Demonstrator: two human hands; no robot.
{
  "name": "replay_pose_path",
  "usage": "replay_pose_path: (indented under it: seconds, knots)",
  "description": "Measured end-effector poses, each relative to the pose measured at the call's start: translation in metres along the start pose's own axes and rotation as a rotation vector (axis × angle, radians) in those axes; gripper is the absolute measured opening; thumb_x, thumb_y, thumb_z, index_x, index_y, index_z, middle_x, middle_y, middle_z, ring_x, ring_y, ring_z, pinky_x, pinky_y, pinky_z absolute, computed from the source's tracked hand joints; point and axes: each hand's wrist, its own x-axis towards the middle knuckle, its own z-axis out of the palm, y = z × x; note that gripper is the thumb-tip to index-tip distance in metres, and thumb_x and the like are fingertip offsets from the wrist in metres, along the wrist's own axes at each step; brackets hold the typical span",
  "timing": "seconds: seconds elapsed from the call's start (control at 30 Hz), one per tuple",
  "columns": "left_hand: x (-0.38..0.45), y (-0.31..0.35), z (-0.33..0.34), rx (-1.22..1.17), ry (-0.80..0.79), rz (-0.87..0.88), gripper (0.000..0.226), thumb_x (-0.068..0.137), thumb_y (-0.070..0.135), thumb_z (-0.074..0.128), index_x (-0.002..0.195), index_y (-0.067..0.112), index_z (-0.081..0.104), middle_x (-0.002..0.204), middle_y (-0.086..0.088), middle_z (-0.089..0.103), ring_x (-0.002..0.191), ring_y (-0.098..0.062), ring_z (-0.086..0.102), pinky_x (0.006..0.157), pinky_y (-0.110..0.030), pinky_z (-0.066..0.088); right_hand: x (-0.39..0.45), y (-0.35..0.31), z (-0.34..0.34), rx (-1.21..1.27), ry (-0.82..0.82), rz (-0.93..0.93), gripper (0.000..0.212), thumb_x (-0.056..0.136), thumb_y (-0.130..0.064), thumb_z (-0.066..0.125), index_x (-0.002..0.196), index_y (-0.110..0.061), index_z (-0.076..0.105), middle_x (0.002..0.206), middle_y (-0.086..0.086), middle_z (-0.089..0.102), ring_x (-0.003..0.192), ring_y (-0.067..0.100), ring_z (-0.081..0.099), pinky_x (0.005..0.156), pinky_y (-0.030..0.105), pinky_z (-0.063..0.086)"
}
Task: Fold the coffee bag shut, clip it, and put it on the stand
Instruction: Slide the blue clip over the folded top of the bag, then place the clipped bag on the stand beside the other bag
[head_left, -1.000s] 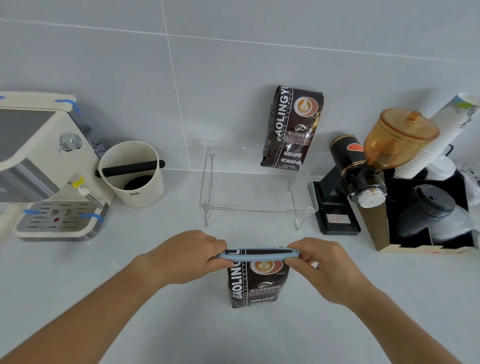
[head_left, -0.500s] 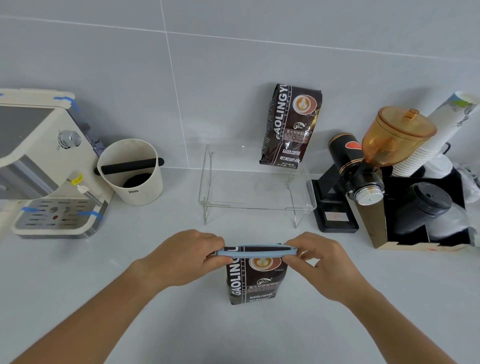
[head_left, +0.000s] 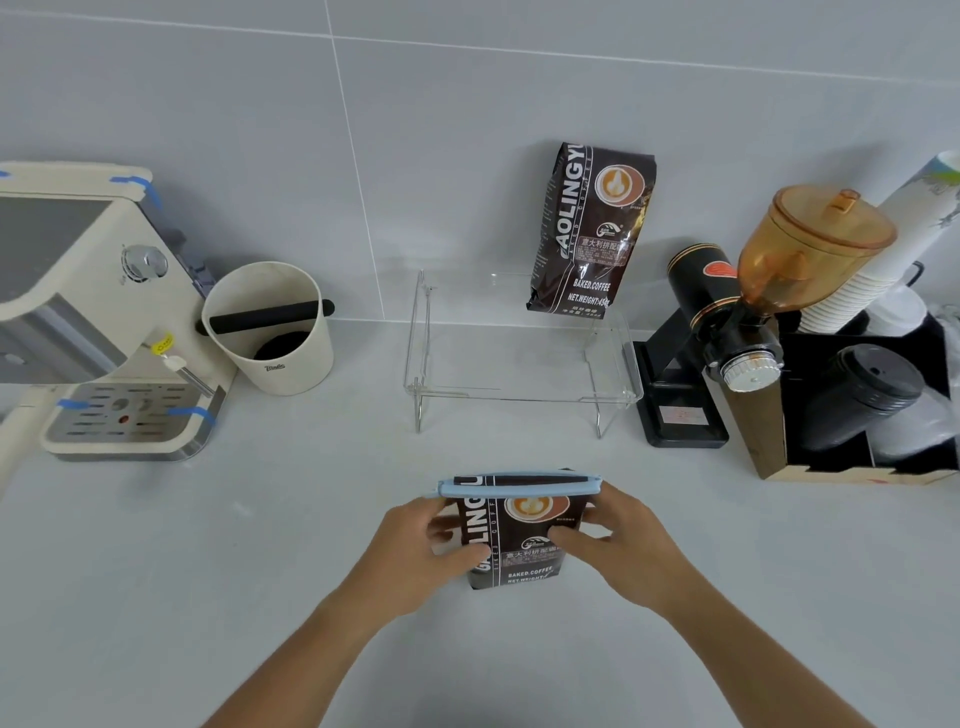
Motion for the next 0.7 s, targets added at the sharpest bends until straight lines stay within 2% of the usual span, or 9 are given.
replay_pose_path:
  seconds: [0.07, 0.13, 0.23, 0.37, 0.53, 0.6, 0.67, 0.7]
  knots:
    - [-0.005, -0.013, 0.009, -0.035, 0.003, -0.059, 0.052, 0.066, 0.026, 0.079, 0.113, 0.039, 0.061, 0.112, 0.013, 0.073, 0.106, -0.007, 0.068, 0.093, -0.026, 0.055, -0.002, 0.005, 0.003, 0.017, 0.001, 0.017, 0.051, 0.081, -0.019, 0.073, 0.111, -0.055, 0.055, 0.106, -0.035, 0.067, 0.099, -0.013, 0.062, 0.067, 0.01, 0.052]
    - [-0.008, -0.022, 0.017, -0.062, 0.033, -0.092, 0.058, 0.07, 0.019, 0.08, 0.123, 0.028, 0.06, 0.113, 0.015, 0.072, 0.107, -0.004, 0.067, 0.09, -0.026, 0.056, -0.005, 0.011, 0.006, 0.011, -0.004, 0.026, 0.05, 0.081, -0.019, 0.073, 0.118, -0.048, 0.057, 0.11, -0.032, 0.068, 0.102, -0.01, 0.063, 0.076, 0.011, 0.052]
    - [-0.011, -0.027, 0.027, -0.097, 0.094, -0.097, 0.055, 0.078, 0.003, 0.075, 0.128, 0.015, 0.058, 0.119, 0.007, 0.071, 0.106, 0.003, 0.065, 0.082, -0.015, 0.055, -0.008, 0.022, 0.014, 0.05, 0.03, 0.046, 0.045, 0.082, -0.014, 0.072, 0.122, -0.032, 0.063, 0.117, -0.018, 0.071, 0.106, 0.0, 0.066, 0.091, 0.025, 0.053]
    - [-0.014, -0.025, 0.033, -0.12, 0.13, -0.093, 0.048, 0.082, -0.003, 0.069, 0.127, 0.009, 0.059, 0.118, 0.002, 0.072, 0.104, 0.002, 0.067, 0.084, -0.009, 0.052, -0.011, 0.024, 0.021, 0.048, 0.062, 0.065, 0.033, 0.085, -0.01, 0.068, 0.111, -0.03, 0.07, 0.107, -0.018, 0.075, 0.104, -0.003, 0.066, 0.092, 0.032, 0.054]
    - [-0.013, -0.016, 0.034, -0.118, 0.166, -0.053, 0.04, 0.084, -0.004, 0.065, 0.121, 0.013, 0.065, 0.108, 0.026, 0.071, 0.097, 0.005, 0.069, 0.082, -0.006, 0.049, -0.012, 0.02, 0.022, 0.044, 0.082, 0.079, 0.029, 0.086, -0.007, 0.066, 0.103, -0.029, 0.073, 0.102, -0.018, 0.077, 0.102, 0.0, 0.068, 0.094, 0.038, 0.054]
    - [-0.013, -0.011, 0.032, -0.119, 0.18, -0.027, 0.04, 0.085, -0.004, 0.064, 0.121, 0.013, 0.065, 0.108, 0.025, 0.071, 0.098, 0.003, 0.069, 0.085, -0.007, 0.05, -0.013, 0.015, 0.022, 0.058, 0.09, 0.072, 0.028, 0.086, -0.006, 0.066, 0.101, -0.027, 0.074, 0.102, -0.017, 0.077, 0.102, 0.003, 0.069, 0.094, 0.04, 0.054]
    - [-0.012, -0.005, 0.028, -0.127, 0.2, -0.003, 0.041, 0.085, -0.004, 0.065, 0.122, 0.013, 0.065, 0.109, 0.024, 0.071, 0.099, 0.001, 0.069, 0.086, -0.009, 0.05, -0.013, 0.007, 0.02, 0.065, 0.111, 0.063, 0.028, 0.087, -0.006, 0.066, 0.102, -0.027, 0.074, 0.102, -0.017, 0.077, 0.099, 0.001, 0.069, 0.089, 0.035, 0.055]
    - [-0.012, -0.001, 0.026, -0.131, 0.212, 0.007, 0.041, 0.084, -0.003, 0.066, 0.122, 0.013, 0.065, 0.11, 0.024, 0.071, 0.099, 0.001, 0.069, 0.086, -0.01, 0.051, -0.012, 0.003, 0.018, 0.07, 0.116, 0.054, 0.028, 0.087, -0.005, 0.065, 0.103, -0.026, 0.074, 0.102, -0.015, 0.078, 0.092, -0.002, 0.07, 0.081, 0.027, 0.055]
